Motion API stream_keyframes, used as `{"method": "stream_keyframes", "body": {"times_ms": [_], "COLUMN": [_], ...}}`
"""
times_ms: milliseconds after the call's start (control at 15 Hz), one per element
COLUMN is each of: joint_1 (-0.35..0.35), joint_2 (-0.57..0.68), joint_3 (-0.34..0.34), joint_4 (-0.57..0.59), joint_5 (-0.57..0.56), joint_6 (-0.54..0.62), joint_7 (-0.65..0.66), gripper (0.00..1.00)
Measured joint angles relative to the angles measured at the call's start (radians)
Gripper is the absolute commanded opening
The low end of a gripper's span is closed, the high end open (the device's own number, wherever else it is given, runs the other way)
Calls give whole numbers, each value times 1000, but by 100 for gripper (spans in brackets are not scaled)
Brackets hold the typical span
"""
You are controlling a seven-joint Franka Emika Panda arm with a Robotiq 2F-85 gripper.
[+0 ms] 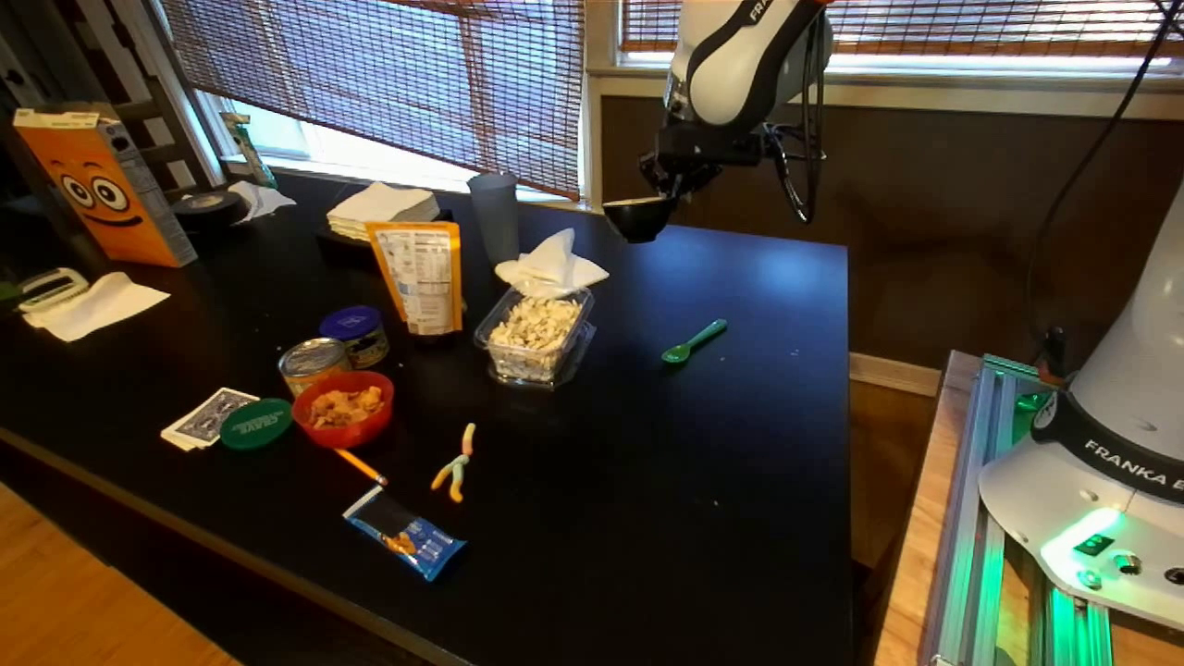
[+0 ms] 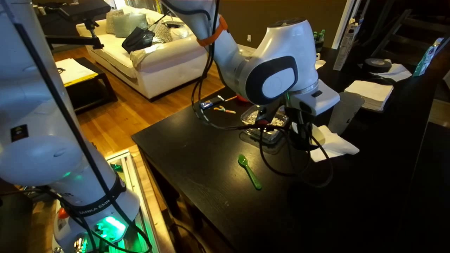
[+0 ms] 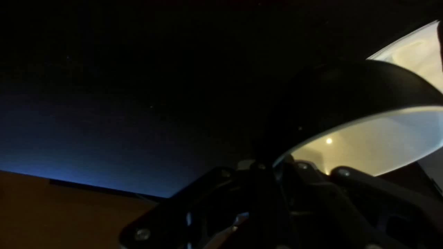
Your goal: Empty the black bowl into the clear container with grains in it then place the black bowl back
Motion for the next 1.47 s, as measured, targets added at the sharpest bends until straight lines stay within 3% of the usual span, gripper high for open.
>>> {"method": "stream_keyframes", "body": {"times_ms": [467, 933, 1200, 1467], "joint_1": [22, 37, 75, 84], "joint_2": [92, 215, 302, 387], "joint_3": [-84, -114, -141, -117], "joint_4": [17, 23, 28, 39], "joint_5": [-93, -83, -8, 139], "joint_6": [49, 179, 275, 358], "joint_7": [94, 129, 107, 18], "gripper": [2, 2, 2, 2]}}
